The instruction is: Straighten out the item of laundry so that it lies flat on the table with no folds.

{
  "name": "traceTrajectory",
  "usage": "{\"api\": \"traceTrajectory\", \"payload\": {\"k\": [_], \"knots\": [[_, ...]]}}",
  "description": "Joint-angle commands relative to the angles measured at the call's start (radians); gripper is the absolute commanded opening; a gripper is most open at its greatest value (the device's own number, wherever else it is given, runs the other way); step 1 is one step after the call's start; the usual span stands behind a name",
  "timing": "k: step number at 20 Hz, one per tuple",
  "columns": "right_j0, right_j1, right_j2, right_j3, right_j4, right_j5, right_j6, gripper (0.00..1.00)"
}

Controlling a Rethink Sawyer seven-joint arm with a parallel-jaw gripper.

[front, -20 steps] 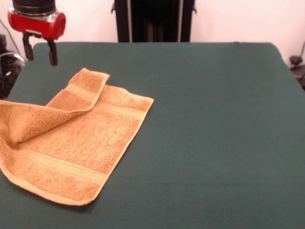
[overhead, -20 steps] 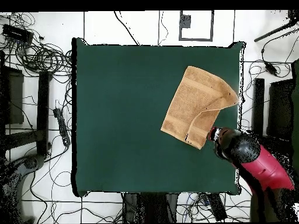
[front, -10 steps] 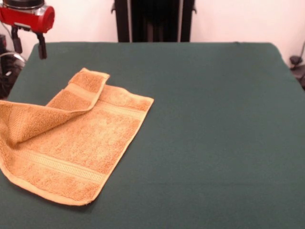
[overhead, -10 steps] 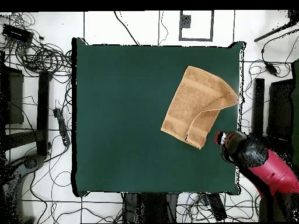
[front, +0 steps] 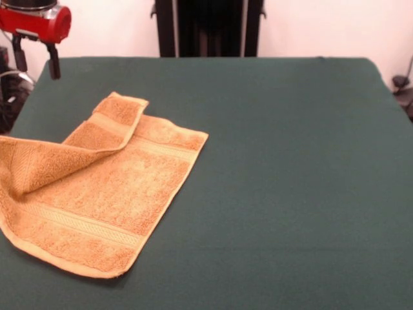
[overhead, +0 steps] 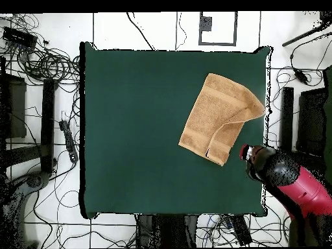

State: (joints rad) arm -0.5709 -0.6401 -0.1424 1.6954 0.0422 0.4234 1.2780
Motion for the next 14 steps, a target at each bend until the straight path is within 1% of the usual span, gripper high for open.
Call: {"api": "traceTrajectory", "payload": {"k": [1, 14], "knots": [[0.03, 0.043, 0.142, 0.004, -0.017, 0.059, 0.084, 1.0], [0.042, 0.058, 0.176, 0.002, -0.006, 0.045, 0.102, 1.0]]}}
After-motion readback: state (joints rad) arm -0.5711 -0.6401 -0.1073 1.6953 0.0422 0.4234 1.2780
